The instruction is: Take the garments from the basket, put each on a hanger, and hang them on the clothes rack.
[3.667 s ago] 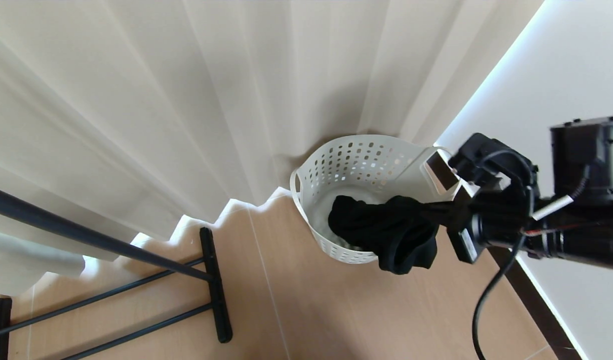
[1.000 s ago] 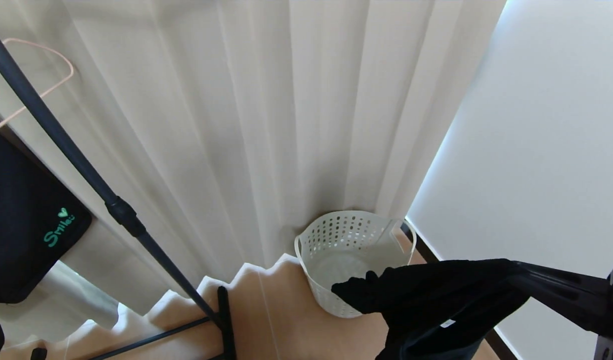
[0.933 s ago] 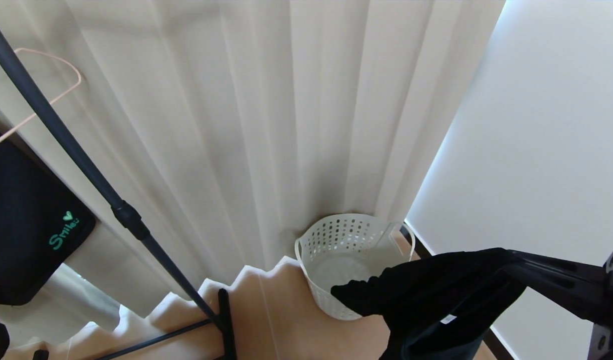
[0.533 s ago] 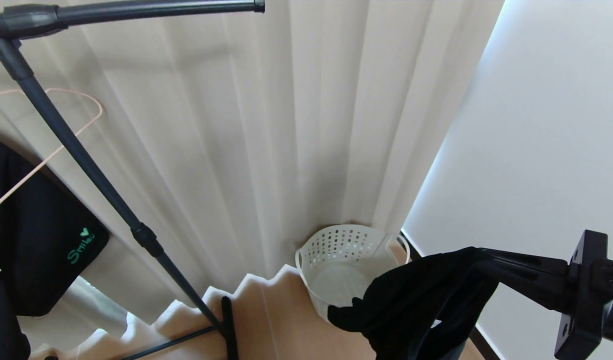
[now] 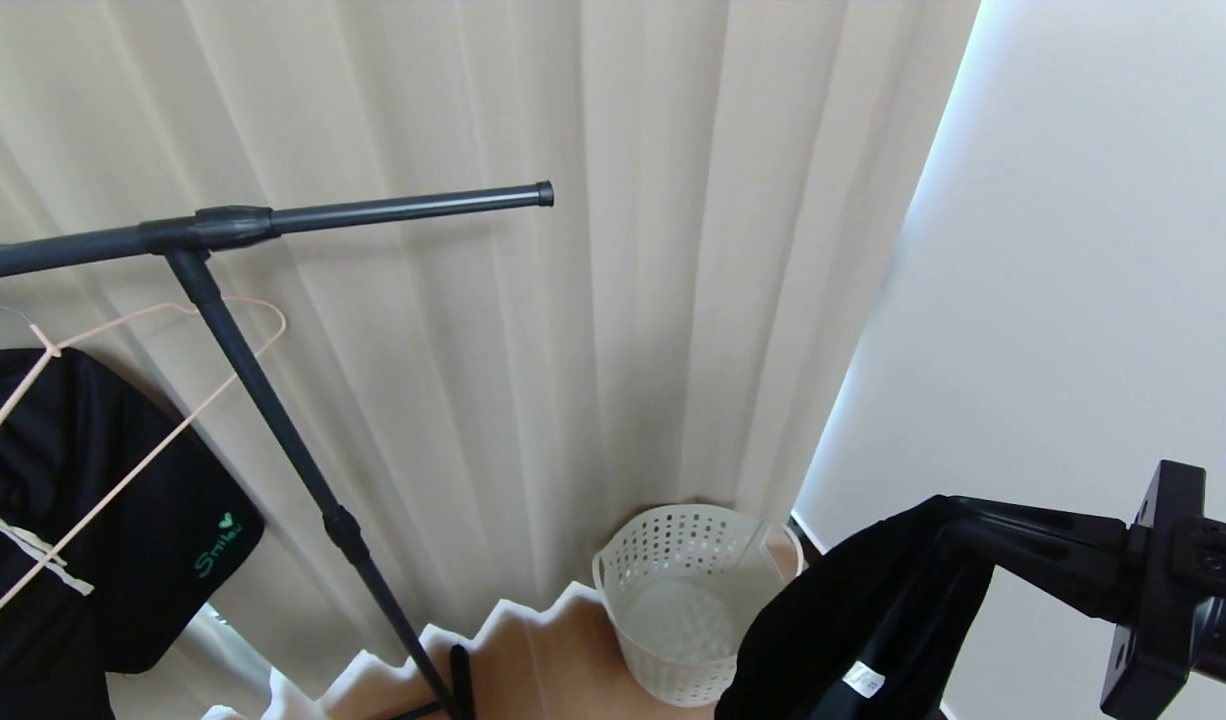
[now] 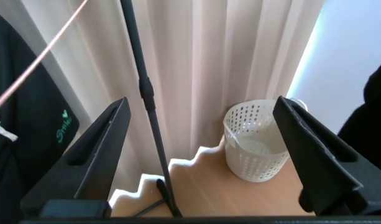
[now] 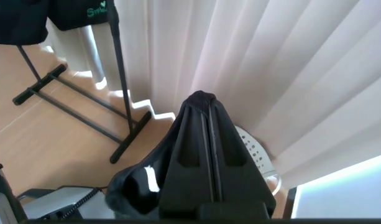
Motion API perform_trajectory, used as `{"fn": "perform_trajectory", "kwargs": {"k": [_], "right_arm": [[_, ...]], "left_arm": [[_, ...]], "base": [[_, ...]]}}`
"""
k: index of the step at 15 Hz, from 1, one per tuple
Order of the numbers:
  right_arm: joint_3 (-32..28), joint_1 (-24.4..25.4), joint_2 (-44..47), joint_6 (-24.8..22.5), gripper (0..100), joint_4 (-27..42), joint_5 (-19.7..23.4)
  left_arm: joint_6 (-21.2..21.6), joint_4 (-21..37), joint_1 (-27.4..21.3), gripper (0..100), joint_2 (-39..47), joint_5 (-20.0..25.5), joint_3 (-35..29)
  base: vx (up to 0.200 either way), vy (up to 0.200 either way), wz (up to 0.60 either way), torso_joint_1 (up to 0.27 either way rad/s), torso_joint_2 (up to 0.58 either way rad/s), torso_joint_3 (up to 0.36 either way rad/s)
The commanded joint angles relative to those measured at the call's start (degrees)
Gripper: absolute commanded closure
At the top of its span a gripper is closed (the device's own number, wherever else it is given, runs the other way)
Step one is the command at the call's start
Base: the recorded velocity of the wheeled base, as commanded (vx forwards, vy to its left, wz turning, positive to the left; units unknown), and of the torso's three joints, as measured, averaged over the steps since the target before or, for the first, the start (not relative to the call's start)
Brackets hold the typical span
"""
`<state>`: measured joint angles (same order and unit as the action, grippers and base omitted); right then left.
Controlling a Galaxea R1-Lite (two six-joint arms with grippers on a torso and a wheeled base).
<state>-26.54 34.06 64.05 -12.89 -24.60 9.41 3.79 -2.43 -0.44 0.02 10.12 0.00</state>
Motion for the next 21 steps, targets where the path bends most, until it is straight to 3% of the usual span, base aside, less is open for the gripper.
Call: {"fn": "perform_trajectory", "kwargs": {"k": [1,18,21], "right_arm": [[0.1,0.0,-0.1,0.0,100,0.0,0.0],[0.7,-0.2,-0.7,-0.1,100,0.0,-0.1],[0.6,-0.3,-0.8,-0.1,100,0.0,-0.2]], "left_arm": [[0.0,0.1,0.0,0,0.0,0.0,0.0],[-0.1,0.0,0.1,0,0.0,-0.3,0.0],[0.0,0.0,0.1,0,0.0,-0.2,0.0]], "base": [[0.000,0.000,0.00,0.222,-0.51,-0.100],[0.000,0.000,0.00,0.172,-0.37,-0.141],[0.000,0.000,0.00,0.011,-0.04,-0.014]]}}
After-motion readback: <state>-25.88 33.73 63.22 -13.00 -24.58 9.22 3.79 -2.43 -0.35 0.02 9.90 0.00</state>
